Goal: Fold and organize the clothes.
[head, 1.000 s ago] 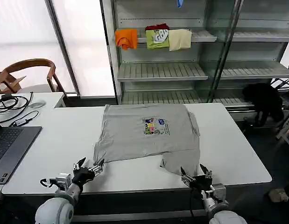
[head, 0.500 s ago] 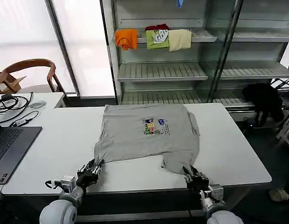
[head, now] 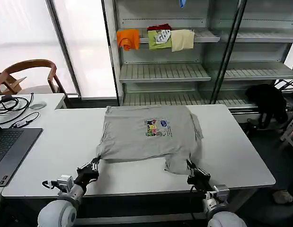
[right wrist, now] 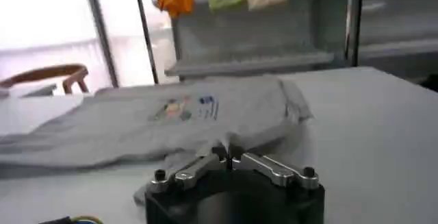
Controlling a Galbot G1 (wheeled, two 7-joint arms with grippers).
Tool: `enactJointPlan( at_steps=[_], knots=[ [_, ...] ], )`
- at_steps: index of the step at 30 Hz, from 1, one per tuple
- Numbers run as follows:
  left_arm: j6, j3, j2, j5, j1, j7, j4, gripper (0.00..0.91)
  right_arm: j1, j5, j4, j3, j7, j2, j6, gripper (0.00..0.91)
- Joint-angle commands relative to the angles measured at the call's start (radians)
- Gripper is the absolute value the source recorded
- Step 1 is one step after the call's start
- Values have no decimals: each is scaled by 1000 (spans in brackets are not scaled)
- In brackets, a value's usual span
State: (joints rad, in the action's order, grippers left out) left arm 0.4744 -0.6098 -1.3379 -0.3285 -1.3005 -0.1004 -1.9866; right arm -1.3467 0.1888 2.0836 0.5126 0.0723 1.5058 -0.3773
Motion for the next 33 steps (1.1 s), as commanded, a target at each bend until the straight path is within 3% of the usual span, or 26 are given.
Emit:
enactJointPlan(
  at_steps=[1, 11, 33],
  knots=[
    [16, -15, -6, -177, 124, 18, 13, 0, 173, 23, -82, -1, -18, 25, 55, 0],
    [52, 10, -33, -148, 337, 31, 165, 0, 513, -4, -316, -30, -51, 55, 8, 0],
    [20, 45, -55, -14, 498, 26, 441, 10, 717, -127, -640, 3, -28, 26, -15, 0]
  ],
)
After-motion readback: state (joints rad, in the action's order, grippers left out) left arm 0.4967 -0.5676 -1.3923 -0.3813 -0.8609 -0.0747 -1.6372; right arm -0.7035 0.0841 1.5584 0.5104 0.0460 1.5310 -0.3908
